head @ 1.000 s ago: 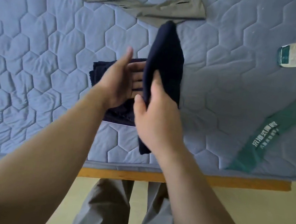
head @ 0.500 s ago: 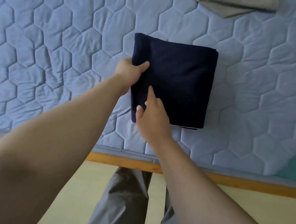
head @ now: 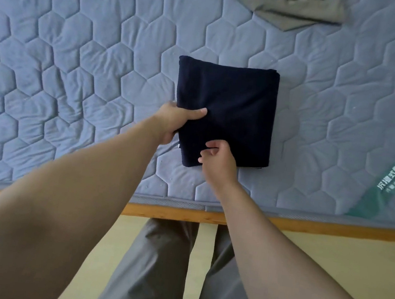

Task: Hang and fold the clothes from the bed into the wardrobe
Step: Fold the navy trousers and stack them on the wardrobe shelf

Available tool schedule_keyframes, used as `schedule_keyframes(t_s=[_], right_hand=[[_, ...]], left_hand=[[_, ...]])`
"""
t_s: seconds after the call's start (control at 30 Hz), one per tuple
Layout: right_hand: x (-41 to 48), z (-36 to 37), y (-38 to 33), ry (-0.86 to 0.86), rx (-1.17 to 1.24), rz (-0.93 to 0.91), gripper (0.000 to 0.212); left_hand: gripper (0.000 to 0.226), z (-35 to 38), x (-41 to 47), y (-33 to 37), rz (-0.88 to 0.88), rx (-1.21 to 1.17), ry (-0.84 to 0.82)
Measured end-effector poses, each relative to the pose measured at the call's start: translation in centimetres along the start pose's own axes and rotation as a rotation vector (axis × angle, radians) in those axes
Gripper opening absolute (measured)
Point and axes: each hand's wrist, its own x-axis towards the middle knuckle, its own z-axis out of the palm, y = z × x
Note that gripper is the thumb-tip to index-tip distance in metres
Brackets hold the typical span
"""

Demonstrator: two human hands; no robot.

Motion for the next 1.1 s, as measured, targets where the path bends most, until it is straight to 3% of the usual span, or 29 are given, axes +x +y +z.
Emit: schedule_keyframes(t_s=[0.13,0.3,0.4,0.53,0.67,0.77,0.87,1.0,1.1], right_hand=[[-5.8,-4.4,-2.1,0.011,-0.039,-0.025,0.029],[-15.5,-12.0,-6.7,0.229,-0.219,-0.215,0.036],[-20.9,-16.3,-8.7,0.444,-0.307,-0.329,0.058],[-26.9,-21.5,-9.8,0.808,-0.595,-0.478,0.095],[-31.1,-27.7,-8.1,0.844,-0.772,-0.469,0.116],[-32.5,-33.9,-5.5,0.709,-0.923,-0.412,0.105],[-33.8,-40.0,-3.0,0.564,-1.024,-0.424,0.064],[-37.2,-49.4,1.1,0.451,-0.949,-0.399,0.032],[-39.2,-55.9,3.1,0.403,-0.898,-0.358,0.028]], left_hand=[[0.048,2.9,-6.2,2.0,0.197,0.183,0.141],[0.046,7.5,-17.4,8.6,0.542,0.963,0.169],[0.027,10.2,-24.2,12.1,0.738,1.431,0.135],[0.016,14.8,-31.9,14.2,1.030,1.844,0.066],[0.022,20.6,-37.4,13.4,1.249,2.135,-0.018],[0.023,26.1,-40.1,11.7,1.360,2.230,-0.068],[0.028,31.6,-42.0,10.5,1.420,2.219,-0.102],[0.038,40.3,-45.0,8.7,1.459,2.129,-0.126],[0.049,45.4,-46.1,8.2,1.459,2.145,-0.115]])
